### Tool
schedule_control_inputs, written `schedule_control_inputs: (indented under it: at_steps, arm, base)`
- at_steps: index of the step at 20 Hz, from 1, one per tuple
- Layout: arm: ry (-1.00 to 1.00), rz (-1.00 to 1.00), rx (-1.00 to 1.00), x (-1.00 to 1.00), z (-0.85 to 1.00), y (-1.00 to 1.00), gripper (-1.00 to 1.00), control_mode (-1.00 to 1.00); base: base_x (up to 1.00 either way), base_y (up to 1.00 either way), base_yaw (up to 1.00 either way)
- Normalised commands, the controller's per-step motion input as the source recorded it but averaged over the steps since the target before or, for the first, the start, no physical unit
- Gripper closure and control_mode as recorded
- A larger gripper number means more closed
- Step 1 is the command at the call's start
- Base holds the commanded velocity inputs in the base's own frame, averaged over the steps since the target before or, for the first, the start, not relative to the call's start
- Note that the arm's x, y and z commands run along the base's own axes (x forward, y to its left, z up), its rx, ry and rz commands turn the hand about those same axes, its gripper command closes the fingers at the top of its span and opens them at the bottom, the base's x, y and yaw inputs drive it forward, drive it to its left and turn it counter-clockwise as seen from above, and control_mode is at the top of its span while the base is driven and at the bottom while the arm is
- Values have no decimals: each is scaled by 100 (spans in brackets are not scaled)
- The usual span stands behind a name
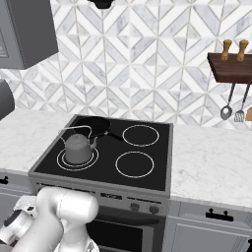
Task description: Pick the kettle from the counter and place it on a stove burner. Then turn the burner on.
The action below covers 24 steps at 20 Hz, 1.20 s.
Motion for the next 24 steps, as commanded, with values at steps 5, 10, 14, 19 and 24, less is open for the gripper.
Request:
schedule_control_inputs:
  at_steps: [5,10,14,19,24]
  arm:
    - [0,0,0,24,-23,0,-100,-100]
    - [0,0,0,6,-5,0,100,-100]
    - [0,0,0,0,0,0,100,-100]
    - [0,4,-7,0,1,0,100,-100]
    - [0,8,-24,0,0,8,100,-100]
  base:
    - [0,0,0]
    - [0,0,0]
    - [0,0,0]
    - [0,0,0]
    - [0,0,0]
